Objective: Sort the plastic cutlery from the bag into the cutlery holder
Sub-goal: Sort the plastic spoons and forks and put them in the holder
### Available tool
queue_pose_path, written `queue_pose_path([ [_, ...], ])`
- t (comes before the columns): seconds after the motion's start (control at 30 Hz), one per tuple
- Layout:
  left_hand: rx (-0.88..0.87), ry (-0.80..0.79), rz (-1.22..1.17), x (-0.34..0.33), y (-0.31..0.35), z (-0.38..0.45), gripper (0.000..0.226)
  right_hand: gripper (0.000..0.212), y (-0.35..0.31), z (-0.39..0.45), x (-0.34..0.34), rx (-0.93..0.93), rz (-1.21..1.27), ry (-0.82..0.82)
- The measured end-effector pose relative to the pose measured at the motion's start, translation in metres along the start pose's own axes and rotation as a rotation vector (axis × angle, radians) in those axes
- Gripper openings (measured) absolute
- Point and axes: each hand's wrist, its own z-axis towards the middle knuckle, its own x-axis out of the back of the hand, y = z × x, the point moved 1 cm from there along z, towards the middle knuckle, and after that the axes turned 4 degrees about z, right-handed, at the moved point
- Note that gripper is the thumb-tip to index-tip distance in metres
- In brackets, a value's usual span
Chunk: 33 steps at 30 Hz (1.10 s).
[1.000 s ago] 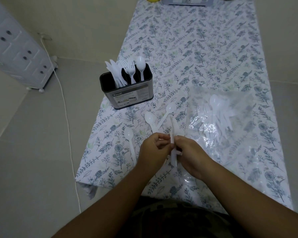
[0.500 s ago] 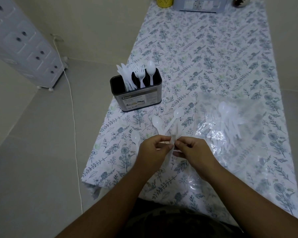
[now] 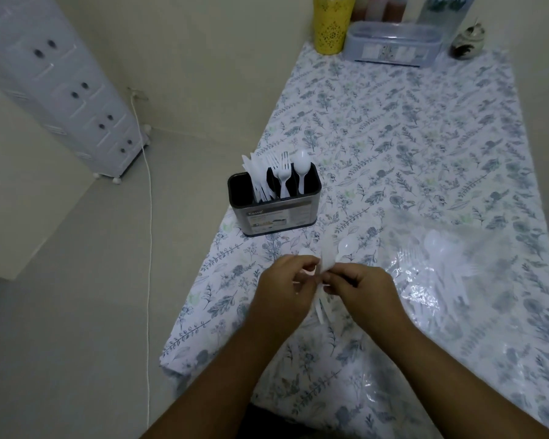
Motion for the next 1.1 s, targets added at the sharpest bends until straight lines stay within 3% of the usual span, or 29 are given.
queue_pose_path([
  [0.2, -0.173, 0.187, 0.033, 0.064, 0.038, 0.096, 0.021, 0.015, -0.085, 0.081, 0.001, 0.215, 0.042, 0.096],
  [0.33, -0.173, 0.219, 0.025, 0.088, 0.041, 0.147, 0.019, 0.009, -0.118, 0.131, -0.006, 0.268, 0.076, 0.126],
  [0.57, -0.017, 0.103, 0.122, 0.076, 0.007, 0.164, 0.018, 0.006, -0.088, 0.167, -0.025, 0.233, -0.151, 0.104],
  [0.7, 0.111, 0.068, 0.395, 0.066, 0.005, 0.170, 0.003, 0.012, -0.072, 0.172, -0.032, 0.169, -0.301, 0.064],
  [0.8, 0.216, -0.009, 0.504, 0.066, 0.020, 0.178, 0.010, 0.015, -0.074, 0.174, -0.034, 0.157, -0.461, 0.075],
  [0.93, 0.235, 0.041, 0.500, 0.072, 0.028, 0.179, 0.023, 0.013, -0.081, 0.173, -0.029, 0.084, -0.461, 0.115],
  [1.1, 0.117, 0.208, 0.409, 0.081, 0.016, 0.155, 0.015, 0.009, -0.080, 0.144, -0.023, 0.089, -0.374, 0.169],
])
